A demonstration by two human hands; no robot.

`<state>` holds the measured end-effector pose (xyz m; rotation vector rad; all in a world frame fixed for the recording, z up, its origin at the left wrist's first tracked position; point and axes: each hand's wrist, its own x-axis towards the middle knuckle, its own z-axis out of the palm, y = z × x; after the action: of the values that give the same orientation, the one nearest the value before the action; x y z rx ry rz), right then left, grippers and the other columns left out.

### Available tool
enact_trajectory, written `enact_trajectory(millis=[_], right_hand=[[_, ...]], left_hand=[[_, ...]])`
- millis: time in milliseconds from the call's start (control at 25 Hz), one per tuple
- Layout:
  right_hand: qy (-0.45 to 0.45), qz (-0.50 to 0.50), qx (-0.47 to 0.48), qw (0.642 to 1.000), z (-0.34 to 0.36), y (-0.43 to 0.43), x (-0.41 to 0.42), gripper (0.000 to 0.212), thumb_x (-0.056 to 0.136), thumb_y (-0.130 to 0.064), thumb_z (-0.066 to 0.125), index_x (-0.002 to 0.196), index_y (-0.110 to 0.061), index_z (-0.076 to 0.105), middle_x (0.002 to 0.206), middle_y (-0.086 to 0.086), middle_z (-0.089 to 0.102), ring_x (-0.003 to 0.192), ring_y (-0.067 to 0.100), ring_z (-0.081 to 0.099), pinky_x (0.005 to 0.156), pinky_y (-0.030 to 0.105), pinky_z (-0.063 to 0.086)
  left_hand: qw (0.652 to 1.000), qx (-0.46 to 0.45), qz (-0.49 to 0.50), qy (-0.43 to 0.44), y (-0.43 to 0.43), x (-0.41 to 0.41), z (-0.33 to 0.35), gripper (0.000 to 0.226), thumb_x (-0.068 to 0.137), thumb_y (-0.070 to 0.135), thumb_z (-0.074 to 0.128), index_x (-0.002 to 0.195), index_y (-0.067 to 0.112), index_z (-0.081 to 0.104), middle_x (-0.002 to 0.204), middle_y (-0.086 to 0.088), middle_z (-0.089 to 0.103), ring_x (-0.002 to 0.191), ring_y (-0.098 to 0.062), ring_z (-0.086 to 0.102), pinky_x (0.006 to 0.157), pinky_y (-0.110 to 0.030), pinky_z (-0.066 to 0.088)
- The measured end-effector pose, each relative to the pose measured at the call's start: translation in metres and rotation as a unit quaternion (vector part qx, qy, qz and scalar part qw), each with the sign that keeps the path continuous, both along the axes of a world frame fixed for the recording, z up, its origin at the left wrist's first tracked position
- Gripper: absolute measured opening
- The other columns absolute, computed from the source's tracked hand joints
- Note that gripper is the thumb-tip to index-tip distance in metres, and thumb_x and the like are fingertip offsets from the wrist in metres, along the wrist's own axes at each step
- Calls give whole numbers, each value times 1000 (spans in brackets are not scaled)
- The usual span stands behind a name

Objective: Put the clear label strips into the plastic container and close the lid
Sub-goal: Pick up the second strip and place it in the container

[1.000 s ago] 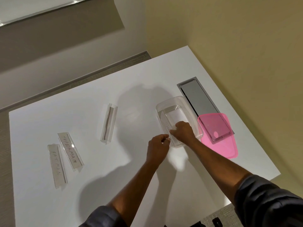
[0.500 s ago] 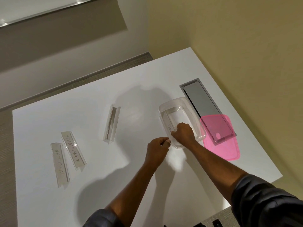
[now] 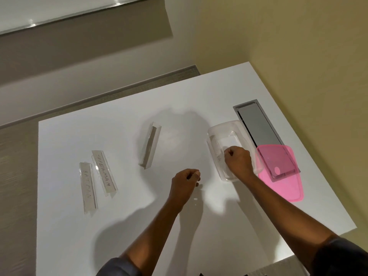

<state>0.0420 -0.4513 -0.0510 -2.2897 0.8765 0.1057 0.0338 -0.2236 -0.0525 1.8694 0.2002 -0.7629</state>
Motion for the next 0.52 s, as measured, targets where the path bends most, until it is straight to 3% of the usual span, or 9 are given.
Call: enact_trajectory(millis=[80, 120, 280, 360, 520], right_hand=[[-66, -17, 13, 998, 15, 12, 1, 25, 101, -10, 58, 83, -5, 74, 71, 2, 71, 64, 17, 66, 56, 13, 44], [-98, -23, 27, 995, 23, 21, 1, 23, 101, -11, 59, 85, -8, 76, 71, 0, 72, 64, 15, 66, 57, 10, 44], [-123, -34, 141, 982, 34, 76, 11, 17, 100, -19, 66, 99, -13, 82, 84, 3, 79, 83, 26, 76, 84, 38, 63], [-99, -9, 177, 979, 32, 108, 22, 15, 98, -23, 69, 98, -16, 82, 85, -1, 80, 85, 23, 77, 88, 42, 64], [-83, 49, 219, 971, 17, 163, 42, 14, 96, -22, 70, 93, -15, 82, 85, -4, 81, 84, 20, 78, 88, 44, 66]], left_hand=[[1000, 9, 20, 1, 22, 3, -1, 13, 107, 40, 66, 108, 34, 77, 100, 9, 83, 87, -8, 81, 91, -34, 68], [999, 14, 37, 1, 33, 6, -1, 14, 107, 39, 66, 108, 32, 78, 100, 7, 83, 89, -10, 81, 90, -34, 68], [986, -7, 159, 45, 75, 20, -7, 21, 107, 31, 68, 111, 14, 80, 100, -5, 83, 88, -23, 82, 77, -35, 69], [957, -77, 256, 114, 93, 28, -8, 18, 106, 27, 70, 106, 11, 78, 99, -10, 82, 86, -25, 81, 74, -38, 69], [912, -149, 353, 148, 119, 42, -14, 25, 108, 28, 66, 125, 9, 68, 126, -14, 75, 119, -36, 73, 106, -52, 61]])
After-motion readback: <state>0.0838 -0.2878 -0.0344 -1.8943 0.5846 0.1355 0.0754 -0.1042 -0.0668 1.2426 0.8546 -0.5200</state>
